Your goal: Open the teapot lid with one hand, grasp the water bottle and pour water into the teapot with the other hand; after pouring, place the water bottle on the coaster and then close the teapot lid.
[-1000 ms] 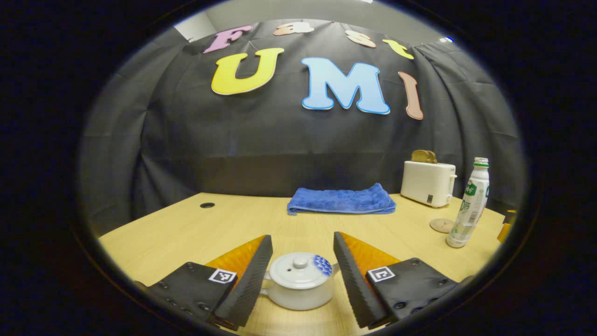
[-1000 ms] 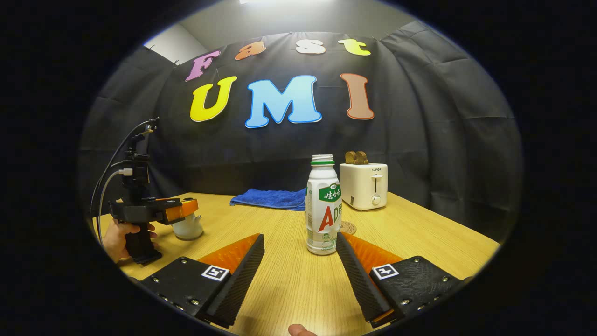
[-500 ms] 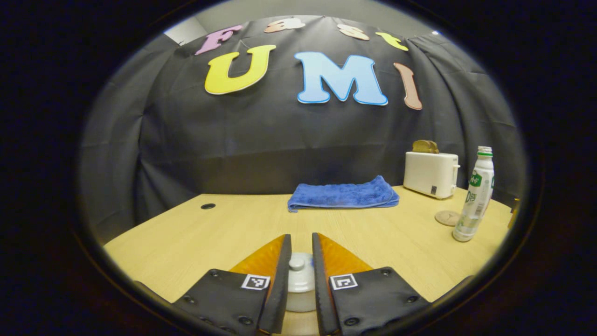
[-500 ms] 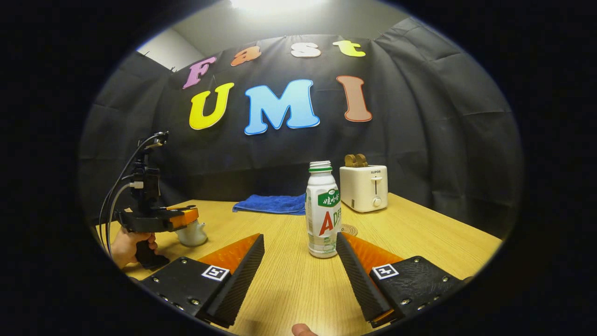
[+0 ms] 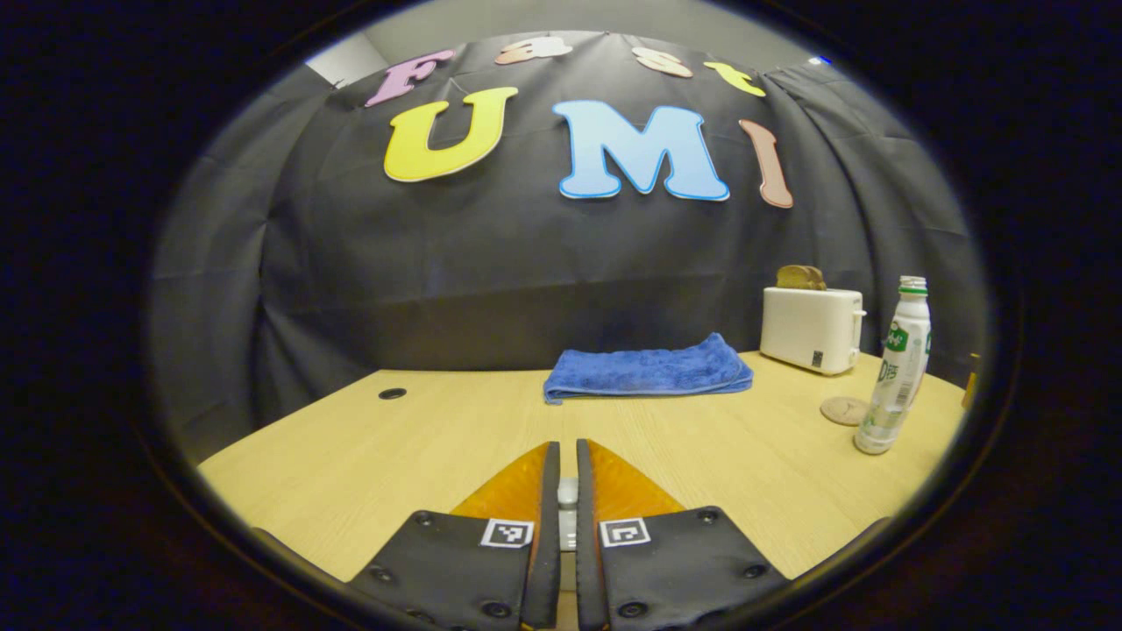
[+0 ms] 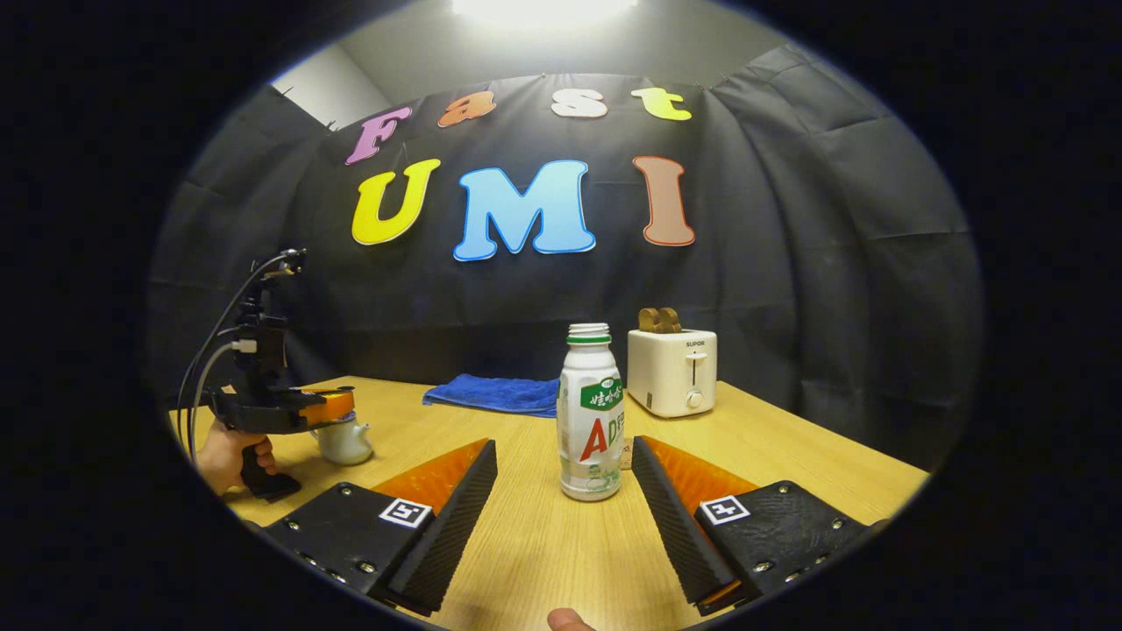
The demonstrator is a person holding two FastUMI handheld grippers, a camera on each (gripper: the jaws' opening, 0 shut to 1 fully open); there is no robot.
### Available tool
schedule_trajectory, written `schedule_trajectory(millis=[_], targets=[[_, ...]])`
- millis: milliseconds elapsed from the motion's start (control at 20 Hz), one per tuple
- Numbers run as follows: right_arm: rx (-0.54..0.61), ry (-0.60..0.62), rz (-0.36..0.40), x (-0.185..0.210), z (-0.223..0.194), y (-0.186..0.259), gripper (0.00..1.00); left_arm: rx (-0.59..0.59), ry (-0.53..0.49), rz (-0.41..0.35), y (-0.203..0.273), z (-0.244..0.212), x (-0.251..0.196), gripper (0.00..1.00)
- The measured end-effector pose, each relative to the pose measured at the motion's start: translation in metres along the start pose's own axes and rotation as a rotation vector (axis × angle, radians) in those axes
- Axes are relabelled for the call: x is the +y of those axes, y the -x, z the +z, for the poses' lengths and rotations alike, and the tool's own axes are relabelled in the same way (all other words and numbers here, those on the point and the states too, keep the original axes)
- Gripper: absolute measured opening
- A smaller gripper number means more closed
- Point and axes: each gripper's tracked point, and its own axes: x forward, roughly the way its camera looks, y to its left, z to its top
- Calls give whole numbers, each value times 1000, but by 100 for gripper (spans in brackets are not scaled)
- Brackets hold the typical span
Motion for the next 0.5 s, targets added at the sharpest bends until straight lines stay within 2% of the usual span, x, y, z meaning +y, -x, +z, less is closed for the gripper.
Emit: schedule_trajectory(millis=[150, 200, 250, 500], targets=[[-12, 8, -17, -7, 4, -8, 96, -36, 19, -22, 8, 13, -4, 18], [-12, 17, -15, -9, 5, -13, 96, -41, 20, -26, 10, 14, -5, 14], [-14, 27, -15, -12, 7, -17, 96, -46, 17, -29, 12, 14, -6, 18], [-16, 60, 0, -24, 9, -42, 96, -97, 21, -50, 24, 31, -12, 18]])
